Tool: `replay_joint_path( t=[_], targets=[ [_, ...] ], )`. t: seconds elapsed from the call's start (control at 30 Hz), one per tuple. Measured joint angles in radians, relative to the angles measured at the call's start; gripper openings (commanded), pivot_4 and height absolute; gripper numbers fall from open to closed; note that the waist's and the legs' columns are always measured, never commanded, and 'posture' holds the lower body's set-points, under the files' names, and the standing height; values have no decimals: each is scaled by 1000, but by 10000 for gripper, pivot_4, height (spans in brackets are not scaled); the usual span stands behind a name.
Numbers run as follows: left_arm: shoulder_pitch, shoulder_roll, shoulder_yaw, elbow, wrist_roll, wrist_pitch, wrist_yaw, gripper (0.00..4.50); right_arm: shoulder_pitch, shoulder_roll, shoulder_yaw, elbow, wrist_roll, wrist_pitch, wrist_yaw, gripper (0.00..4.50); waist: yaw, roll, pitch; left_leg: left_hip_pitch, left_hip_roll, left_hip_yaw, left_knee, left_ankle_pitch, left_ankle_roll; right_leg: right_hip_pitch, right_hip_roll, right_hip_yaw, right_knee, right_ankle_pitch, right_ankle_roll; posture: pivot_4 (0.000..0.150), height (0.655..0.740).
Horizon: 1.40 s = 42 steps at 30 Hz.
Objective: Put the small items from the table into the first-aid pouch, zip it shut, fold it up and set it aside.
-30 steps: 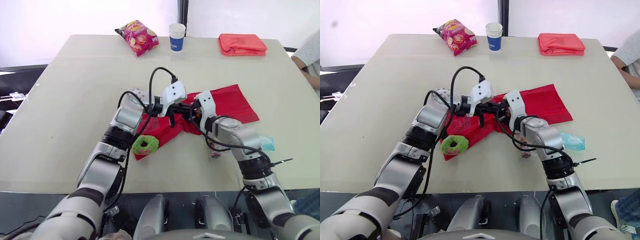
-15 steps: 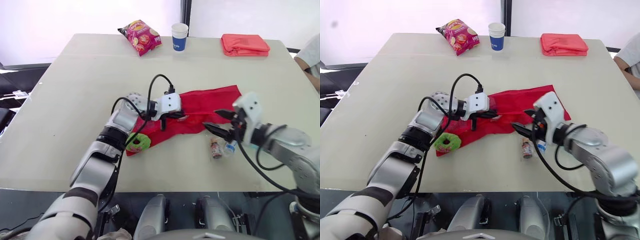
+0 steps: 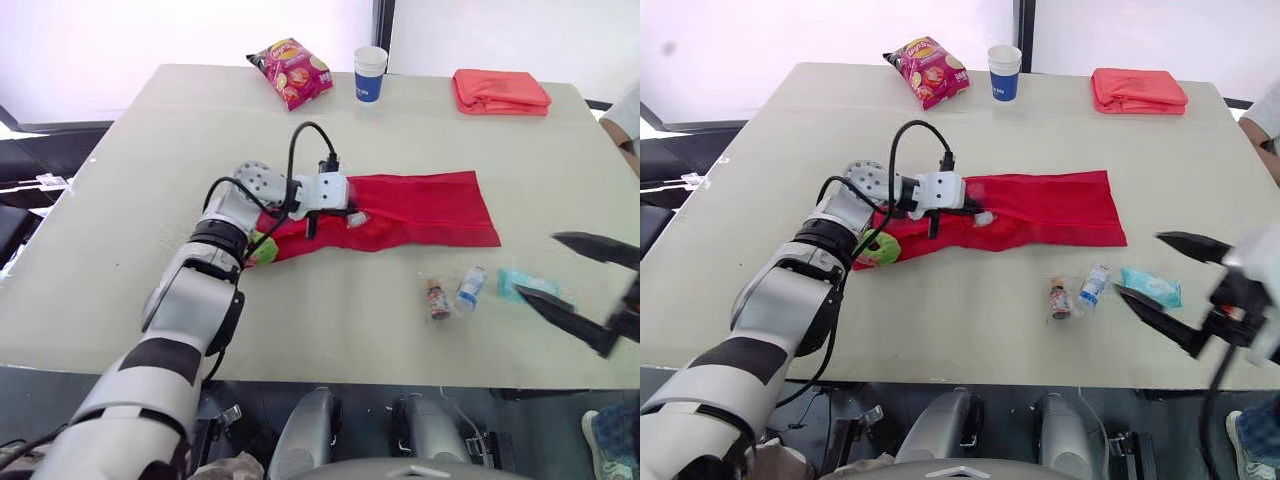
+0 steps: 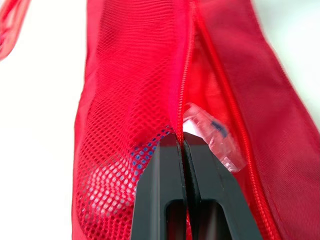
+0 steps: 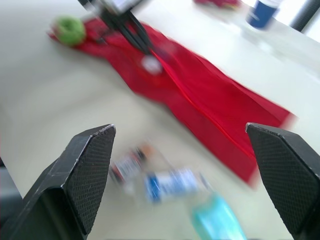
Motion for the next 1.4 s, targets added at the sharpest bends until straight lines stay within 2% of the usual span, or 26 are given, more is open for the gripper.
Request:
replay_joint_path(
  t=[0.1,0.2,0.37,0.53,0.63,0.67,0.73,0.83,0.87,1.0,1.1,1.27,1.4],
  targets=[
    [1,-47,45,16,-31,44,-3,0,80,25,-60,33,-19,-65,36,44413,-1,0,0,0,0,0,1,0,0,0,0,0,1,0,0,1500,7395],
    [5,-70,57,14,-36,84,-9,0,131,11,-99,76,45,-71,76,44413,-2,0,0,0,0,0,1,0,0,0,0,0,1,0,0,1500,7395],
    [21,-64,48,4,-27,-97,-82,0,177,-9,-108,85,74,-120,111,44413,-2,0,0,0,0,0,0,0,0,0,0,0,0,0,0,1500,7395],
    [5,-14,39,50,7,-254,-150,0,205,-15,-105,86,85,-159,113,44413,-2,0,0,0,0,0,0,0,0,0,0,0,0,0,0,1500,7395],
    [-3,-1,59,72,-1,-221,-177,0,215,-15,-100,86,89,-171,100,44413,-2,0,0,0,0,0,0,0,0,0,0,0,0,0,0,1500,7395],
    [-4,-6,93,87,-36,-143,-211,0,218,-15,-90,85,92,-175,96,44413,-2,0,0,0,0,0,0,0,0,0,0,0,0,0,0,1500,7395],
    [-4,-11,125,88,-70,-76,-251,6363,223,-15,-78,85,93,-179,87,45000,-2,0,0,0,0,0,0,0,0,0,0,0,0,0,0,1500,7395],
    [4,-15,163,62,-114,18,-289,18656,225,-14,-72,82,99,-195,73,45000,-2,0,0,0,0,0,0,0,0,0,0,0,0,0,0,1500,7395],
    [6,-15,166,56,-117,35,-289,19498,225,-14,-70,82,100,-195,70,45000,-2,0,0,0,0,0,0,0,0,0,0,0,0,0,0,1500,7395],
    [83,-38,169,-84,-124,210,-246,19498,223,-14,-28,81,103,-204,42,45000,-2,0,0,0,0,0,1,0,0,0,0,0,0,0,0,1500,7395],
    [161,-55,150,-229,-106,301,-156,19498,224,-14,3,80,99,-220,27,45000,-2,0,0,0,0,0,1,0,0,0,0,1,1,0,0,1500,7395],
    [173,-52,121,-329,-78,322,-96,19498,224,-19,9,80,99,-235,14,45000,-1,0,0,0,0,0,1,0,0,0,0,1,1,0,0,1500,7395],
    [189,-52,100,-356,-74,346,-81,7887,227,-25,13,80,100,-235,7,45000,-1,0,0,1,0,0,1,0,0,0,0,1,1,0,0,1500,7395]
  ],
)
